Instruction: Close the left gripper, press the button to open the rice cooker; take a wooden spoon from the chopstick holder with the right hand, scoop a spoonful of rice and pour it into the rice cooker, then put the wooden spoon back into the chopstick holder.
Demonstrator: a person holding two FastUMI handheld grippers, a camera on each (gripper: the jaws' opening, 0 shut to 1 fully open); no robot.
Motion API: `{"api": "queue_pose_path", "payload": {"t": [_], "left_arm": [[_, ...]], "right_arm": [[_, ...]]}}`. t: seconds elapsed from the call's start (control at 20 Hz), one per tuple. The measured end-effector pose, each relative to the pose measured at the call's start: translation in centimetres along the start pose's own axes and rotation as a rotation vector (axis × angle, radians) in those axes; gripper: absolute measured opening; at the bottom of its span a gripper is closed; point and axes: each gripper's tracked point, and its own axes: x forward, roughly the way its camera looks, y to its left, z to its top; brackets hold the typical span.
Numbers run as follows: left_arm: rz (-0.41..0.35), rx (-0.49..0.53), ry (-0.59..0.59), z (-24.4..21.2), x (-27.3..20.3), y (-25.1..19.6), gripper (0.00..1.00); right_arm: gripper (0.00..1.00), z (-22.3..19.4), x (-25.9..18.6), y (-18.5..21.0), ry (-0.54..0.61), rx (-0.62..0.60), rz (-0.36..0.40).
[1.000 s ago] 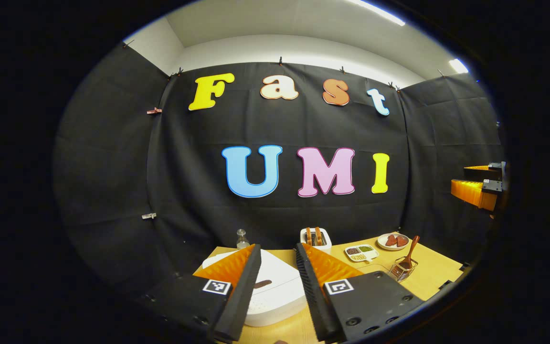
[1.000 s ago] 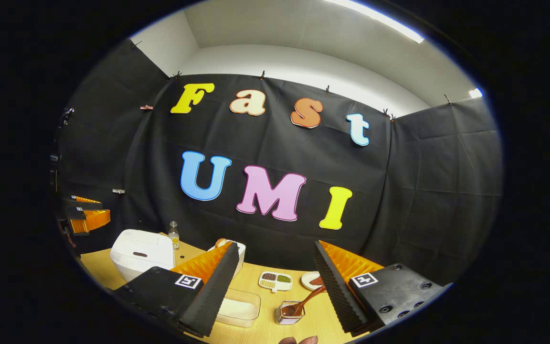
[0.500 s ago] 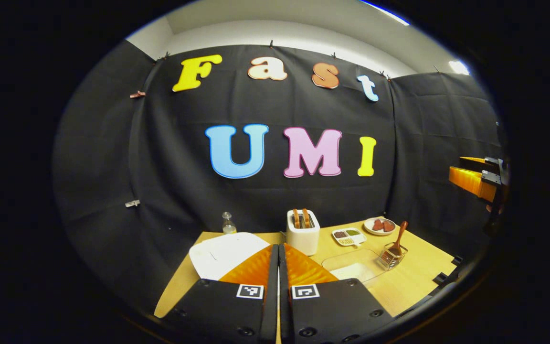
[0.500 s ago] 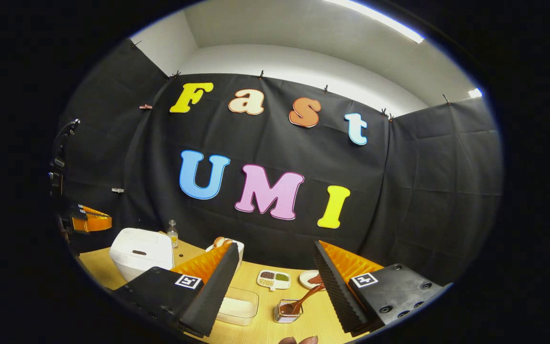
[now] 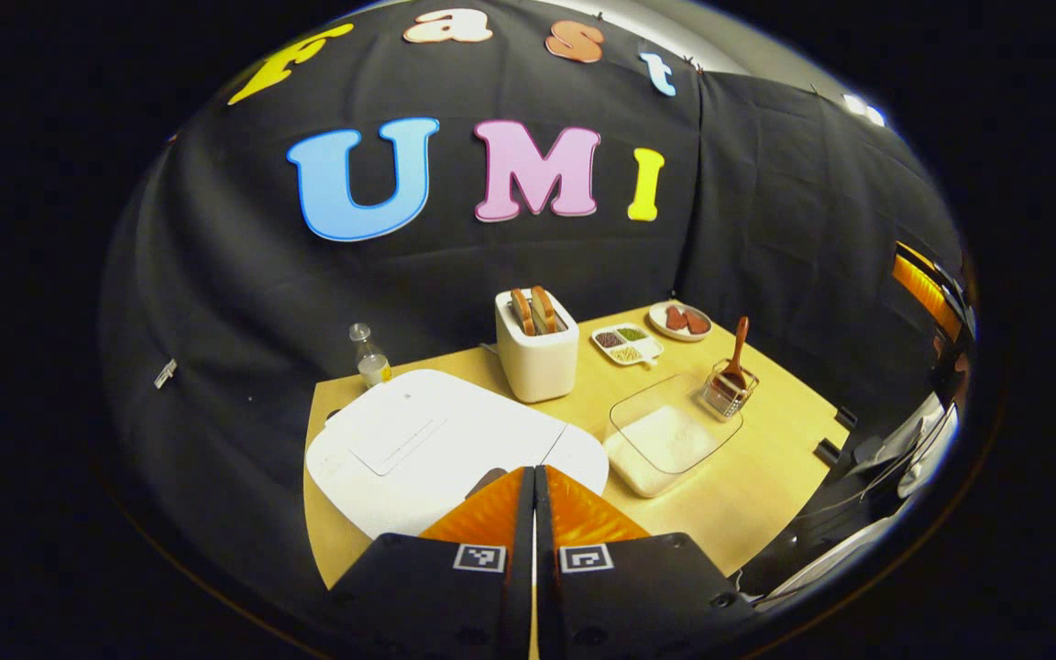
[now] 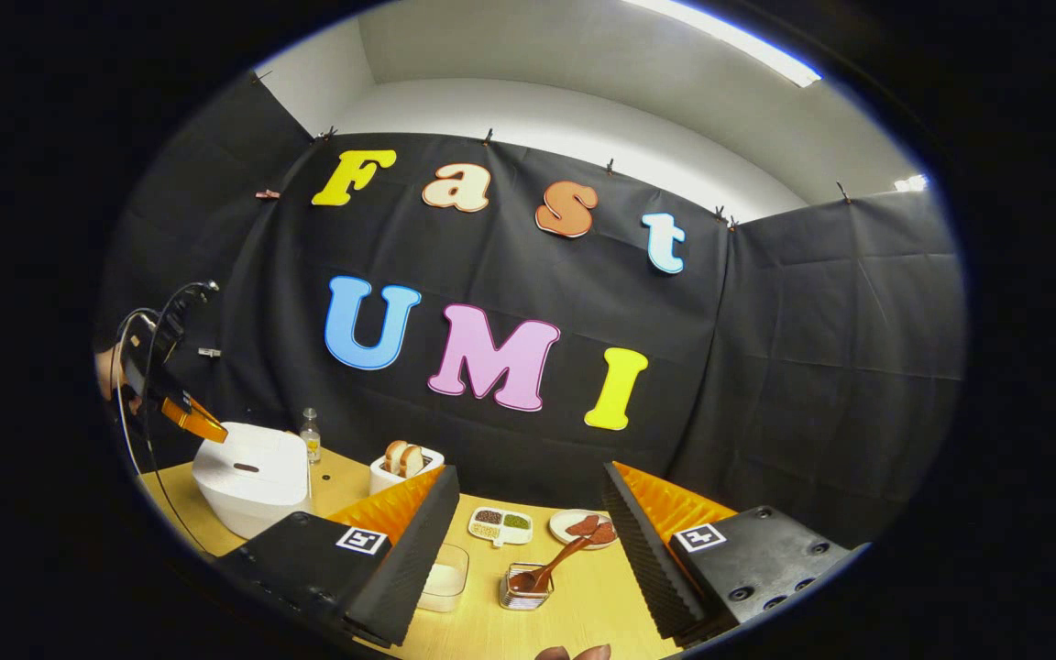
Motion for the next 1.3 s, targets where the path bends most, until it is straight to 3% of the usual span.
{"api": "queue_pose_path", "payload": {"t": [0.2,0.45,0.9,1.3], "left_arm": [[-0.096,0.005,0.17,-2.3,3.2,1.8,0.07],[-0.122,0.038,0.274,-3.2,5.8,3.5,0.07],[-0.122,0.152,0.356,-4.3,7.5,4.0,0.07],[-0.115,0.174,0.387,-5.0,7.6,4.0,0.08]], "right_arm": [[0.97,-0.8,-0.2,-0.8,0.02,0.012,-0.025],[0.97,-0.7,-0.4,-1.3,0.017,-0.01,-0.044],[0.97,-1.7,-0.9,-2.0,0.039,-0.021,-0.074],[0.98,-3.5,-1.5,-2.6,0.08,0.022,-0.095]]}}
